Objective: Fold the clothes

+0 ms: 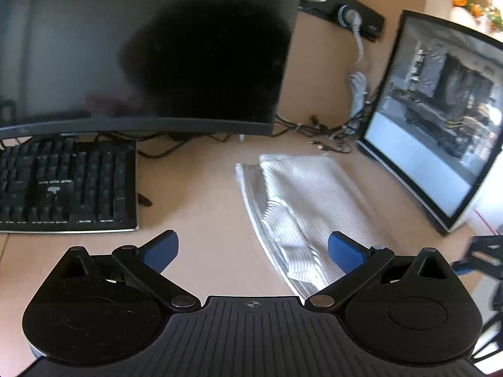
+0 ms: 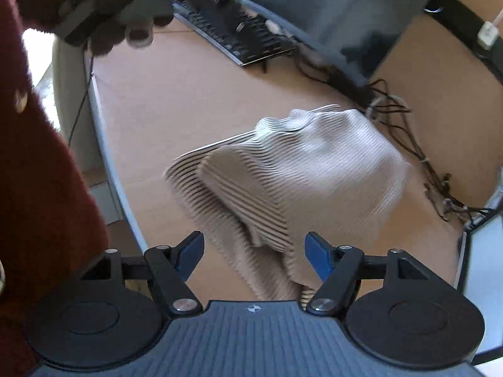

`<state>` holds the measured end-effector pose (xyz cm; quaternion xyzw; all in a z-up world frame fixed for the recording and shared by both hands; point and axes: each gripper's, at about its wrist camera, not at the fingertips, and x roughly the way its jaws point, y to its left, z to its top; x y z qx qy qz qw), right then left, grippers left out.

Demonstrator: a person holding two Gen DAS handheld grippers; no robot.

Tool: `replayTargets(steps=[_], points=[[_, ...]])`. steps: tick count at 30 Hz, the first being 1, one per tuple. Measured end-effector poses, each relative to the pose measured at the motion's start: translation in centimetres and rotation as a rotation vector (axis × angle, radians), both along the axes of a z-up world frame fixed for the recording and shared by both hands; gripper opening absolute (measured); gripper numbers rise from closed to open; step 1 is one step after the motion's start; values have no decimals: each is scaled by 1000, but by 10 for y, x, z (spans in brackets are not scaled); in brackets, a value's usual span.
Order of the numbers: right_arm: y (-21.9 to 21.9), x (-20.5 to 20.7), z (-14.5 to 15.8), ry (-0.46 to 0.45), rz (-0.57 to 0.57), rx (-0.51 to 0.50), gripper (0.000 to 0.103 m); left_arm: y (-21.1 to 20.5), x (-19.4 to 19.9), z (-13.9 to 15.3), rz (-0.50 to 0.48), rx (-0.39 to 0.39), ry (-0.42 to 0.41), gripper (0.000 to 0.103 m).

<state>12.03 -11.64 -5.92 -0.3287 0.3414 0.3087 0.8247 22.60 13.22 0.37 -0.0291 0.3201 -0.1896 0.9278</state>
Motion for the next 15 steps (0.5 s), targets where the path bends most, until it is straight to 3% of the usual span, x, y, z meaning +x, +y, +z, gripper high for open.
replayTargets(steps=[4, 8, 10, 11, 15], points=[[18, -2, -21, -68, 88, -58, 84, 5, -10, 3, 1, 58, -36, 103], [29, -2, -34, -149, 190, -110, 85, 14, -16, 1, 12, 55, -16, 103], [31, 11, -28, -83, 185, -105, 64, 15, -21, 0, -10, 60, -8, 103], [25, 28, -23, 10, 109, -28, 56, 15, -24, 0, -21, 62, -4, 103], [0, 96, 1, 379, -197, 280, 42, -6, -40, -3, -188, 142, -45, 103]])
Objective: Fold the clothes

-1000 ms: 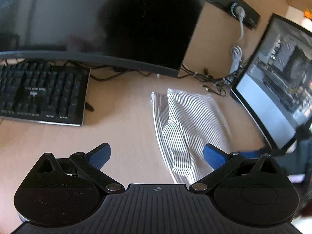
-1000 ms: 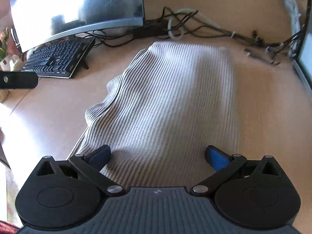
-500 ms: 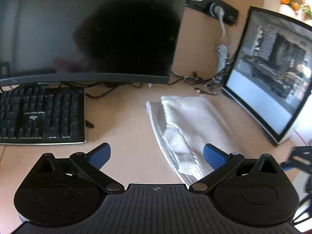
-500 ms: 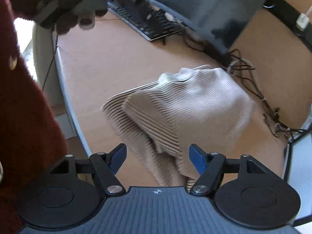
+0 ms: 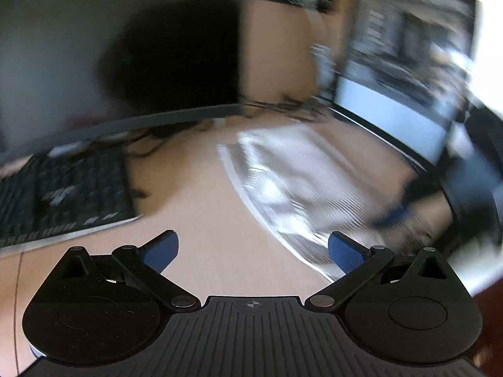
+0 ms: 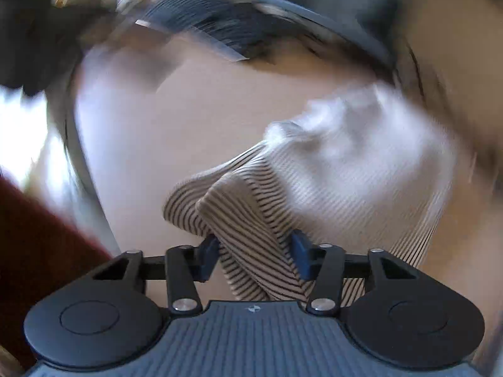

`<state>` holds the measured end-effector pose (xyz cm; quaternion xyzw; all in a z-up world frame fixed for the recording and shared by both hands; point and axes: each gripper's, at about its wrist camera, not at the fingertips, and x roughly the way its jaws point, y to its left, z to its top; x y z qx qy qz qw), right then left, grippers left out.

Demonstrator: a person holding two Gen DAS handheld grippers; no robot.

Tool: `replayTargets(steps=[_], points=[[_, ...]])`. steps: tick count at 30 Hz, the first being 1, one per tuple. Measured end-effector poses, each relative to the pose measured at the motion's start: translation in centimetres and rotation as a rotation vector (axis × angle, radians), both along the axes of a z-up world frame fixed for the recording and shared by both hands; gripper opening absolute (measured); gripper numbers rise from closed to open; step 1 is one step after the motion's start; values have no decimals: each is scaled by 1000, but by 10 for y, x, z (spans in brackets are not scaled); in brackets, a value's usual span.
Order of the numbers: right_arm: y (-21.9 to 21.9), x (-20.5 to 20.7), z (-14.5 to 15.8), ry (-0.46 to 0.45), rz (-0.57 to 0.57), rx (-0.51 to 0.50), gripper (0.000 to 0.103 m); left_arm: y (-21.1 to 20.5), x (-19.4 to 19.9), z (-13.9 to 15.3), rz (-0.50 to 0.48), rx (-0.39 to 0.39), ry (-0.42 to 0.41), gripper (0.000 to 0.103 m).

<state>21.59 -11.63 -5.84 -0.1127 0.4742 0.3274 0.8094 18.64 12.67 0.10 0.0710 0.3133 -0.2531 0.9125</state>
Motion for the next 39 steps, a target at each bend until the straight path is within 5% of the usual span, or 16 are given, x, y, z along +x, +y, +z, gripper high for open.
replayTargets(steps=[3, 6, 10, 16, 21, 26, 31, 35, 39], points=[[-34, 41, 0, 273, -224, 231, 38, -28, -11, -7, -151, 89, -78, 103], [-56, 54, -12, 402, -319, 341, 38, -61, -13, -18, -265, 200, -145, 103], [-70, 62, -21, 476, -368, 427, 38, -103, -3, -42, -453, 330, -242, 103], [-76, 62, -25, 488, -401, 467, 38, -121, 36, -66, -633, 308, -171, 103], [-92, 60, -30, 528, -488, 560, 36, -133, 34, -84, -790, 358, -199, 103], [-78, 41, -2, 339, -439, 417, 38, -143, 42, -81, -813, 275, -136, 78], [-79, 0, 62, -84, -298, 120, 77, -135, 70, -65, -738, 99, 40, 65], [-65, -35, 56, -322, -129, -244, 84, -126, 94, -54, -670, -67, 172, 62], [-51, -57, 26, -462, 1, -397, 85, -121, 104, -50, -628, -174, 229, 58]])
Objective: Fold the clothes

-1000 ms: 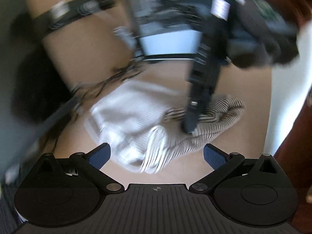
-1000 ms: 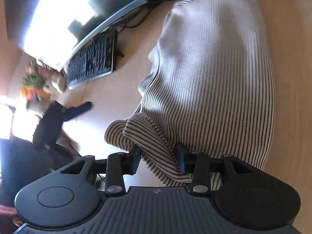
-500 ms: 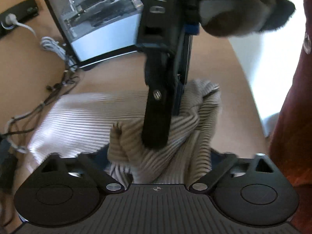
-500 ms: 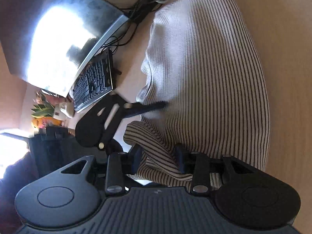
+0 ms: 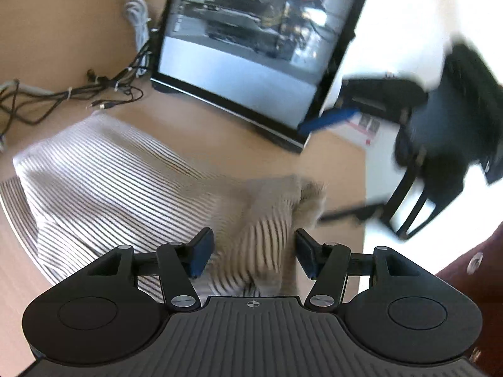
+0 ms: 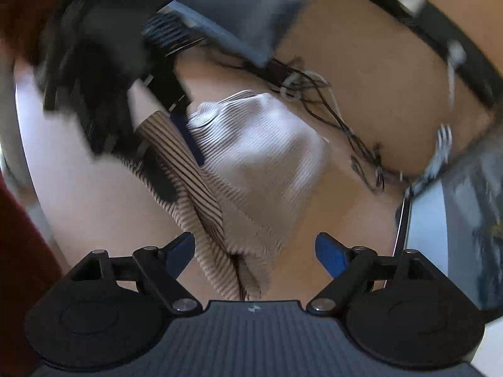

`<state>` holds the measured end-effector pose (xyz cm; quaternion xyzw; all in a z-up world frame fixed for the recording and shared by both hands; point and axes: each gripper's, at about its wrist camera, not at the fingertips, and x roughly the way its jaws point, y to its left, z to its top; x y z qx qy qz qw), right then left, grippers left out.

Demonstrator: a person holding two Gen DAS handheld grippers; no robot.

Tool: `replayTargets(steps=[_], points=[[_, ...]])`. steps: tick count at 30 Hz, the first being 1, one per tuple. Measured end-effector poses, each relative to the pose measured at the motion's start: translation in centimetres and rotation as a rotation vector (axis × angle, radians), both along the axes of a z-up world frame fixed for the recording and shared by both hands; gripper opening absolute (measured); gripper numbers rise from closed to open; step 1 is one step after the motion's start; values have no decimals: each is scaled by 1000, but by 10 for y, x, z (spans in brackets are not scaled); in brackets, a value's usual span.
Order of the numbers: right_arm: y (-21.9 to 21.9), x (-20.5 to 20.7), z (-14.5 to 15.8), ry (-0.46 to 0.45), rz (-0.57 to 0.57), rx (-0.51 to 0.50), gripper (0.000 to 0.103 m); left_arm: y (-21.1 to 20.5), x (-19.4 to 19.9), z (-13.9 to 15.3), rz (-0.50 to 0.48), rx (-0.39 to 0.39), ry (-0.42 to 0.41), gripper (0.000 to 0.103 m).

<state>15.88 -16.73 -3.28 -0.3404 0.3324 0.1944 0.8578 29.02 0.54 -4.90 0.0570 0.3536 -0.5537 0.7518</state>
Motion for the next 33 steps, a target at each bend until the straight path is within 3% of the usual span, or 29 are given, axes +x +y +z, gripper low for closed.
replayTargets(steps=[1, 4, 7, 10, 12, 13, 14, 16, 19, 23, 25, 26, 27, 30, 33], points=[[10, 0, -10, -35, 31, -43, 85, 2, 3, 2, 23, -19, 16, 53], [34, -3, -30, -173, 181, -159, 85, 11, 11, 8, 114, -85, 60, 53], [55, 9, -42, -204, 269, -201, 84, 21, 19, 11, 211, -140, 91, 53], [62, 18, -32, -150, 280, -146, 75, 32, 18, 13, 277, -141, 101, 54], [57, 12, -23, -88, 300, -92, 75, 41, 2, 17, 268, -102, 44, 65], [54, 10, -19, -57, 310, -65, 75, 45, -5, 20, 264, -81, 15, 80], [51, 7, -15, -27, 319, -38, 75, 49, -13, 22, 259, -61, -13, 86], [47, 2, -8, 27, 339, 7, 76, 54, -17, 19, 274, -38, -14, 86], [59, -3, -30, 17, 374, -39, 75, 62, -16, 15, 336, -30, 10, 87], [69, -7, -47, 78, 380, -31, 76, 69, -27, 26, 327, -5, -63, 96], [62, 14, -40, 172, 253, 88, 72, 71, -40, 31, 278, 32, -123, 97], [56, 28, -34, 228, 166, 184, 65, 70, -47, 32, 247, 53, -147, 98], [44, 46, -26, 302, 59, 304, 56, 69, -53, 33, 217, 74, -172, 98], [-7, 99, -19, 573, -269, 697, 47, 53, -74, 27, 98, 158, -268, 100], [-35, 116, -30, 653, -354, 823, 44, 28, -86, 11, 2, 258, -408, 100]])
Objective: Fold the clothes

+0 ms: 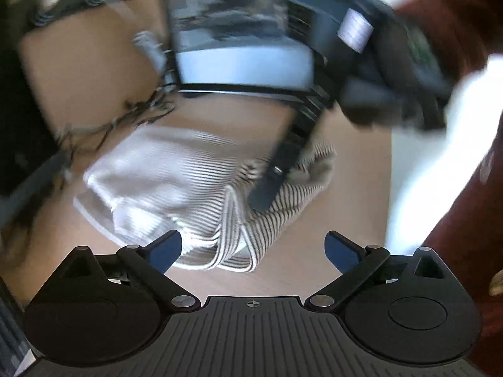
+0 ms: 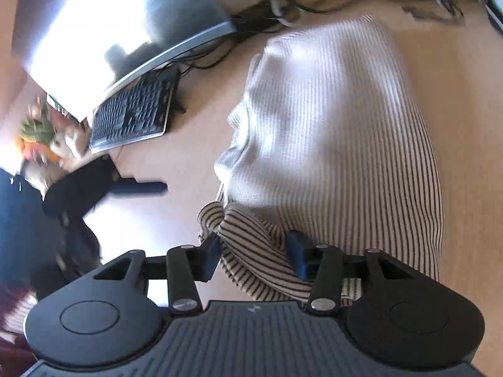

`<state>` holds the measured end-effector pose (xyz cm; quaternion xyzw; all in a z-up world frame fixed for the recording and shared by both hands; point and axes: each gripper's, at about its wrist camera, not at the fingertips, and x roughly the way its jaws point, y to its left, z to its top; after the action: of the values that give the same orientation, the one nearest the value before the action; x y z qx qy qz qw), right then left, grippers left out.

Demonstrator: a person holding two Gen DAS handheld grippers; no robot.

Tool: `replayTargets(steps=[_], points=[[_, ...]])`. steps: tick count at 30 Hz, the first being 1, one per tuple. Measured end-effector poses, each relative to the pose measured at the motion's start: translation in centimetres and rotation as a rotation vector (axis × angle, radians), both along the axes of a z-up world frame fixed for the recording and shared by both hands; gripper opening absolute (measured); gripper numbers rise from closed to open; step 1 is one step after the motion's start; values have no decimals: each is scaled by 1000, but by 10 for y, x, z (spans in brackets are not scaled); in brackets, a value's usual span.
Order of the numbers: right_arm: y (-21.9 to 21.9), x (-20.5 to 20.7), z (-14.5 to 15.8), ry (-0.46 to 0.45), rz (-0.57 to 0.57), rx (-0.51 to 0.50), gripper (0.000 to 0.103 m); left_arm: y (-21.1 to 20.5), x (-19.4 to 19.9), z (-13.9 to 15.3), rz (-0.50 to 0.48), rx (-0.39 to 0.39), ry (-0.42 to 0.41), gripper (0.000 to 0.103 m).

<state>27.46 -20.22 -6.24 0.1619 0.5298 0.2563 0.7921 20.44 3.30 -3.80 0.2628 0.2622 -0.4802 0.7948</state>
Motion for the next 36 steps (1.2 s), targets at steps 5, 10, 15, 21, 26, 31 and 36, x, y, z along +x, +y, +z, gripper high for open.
replayTargets(steps=[5, 10, 15, 21, 26, 31, 36], points=[[-12, 2, -7, 33, -27, 45, 44, -23, 19, -26, -72, 119, -141, 100], [-13, -11, 1, -6, -33, 23, 45, -34, 48, -39, -87, 109, -138, 93], [-2, -57, 47, -319, 94, -248, 80, -32, 53, -37, -180, 84, -135, 63], [23, -97, 38, -627, 384, -651, 94, -8, 91, -23, -93, -77, 121, 56], [62, -90, -6, -829, 523, -875, 92, 7, 114, -15, -50, -154, 245, 55], [87, -64, -19, -805, 661, -884, 50, 14, 111, -12, -28, -161, 230, 52], [90, -67, -4, -668, 705, -771, 28, 33, 101, -1, -39, -157, 253, 70]])
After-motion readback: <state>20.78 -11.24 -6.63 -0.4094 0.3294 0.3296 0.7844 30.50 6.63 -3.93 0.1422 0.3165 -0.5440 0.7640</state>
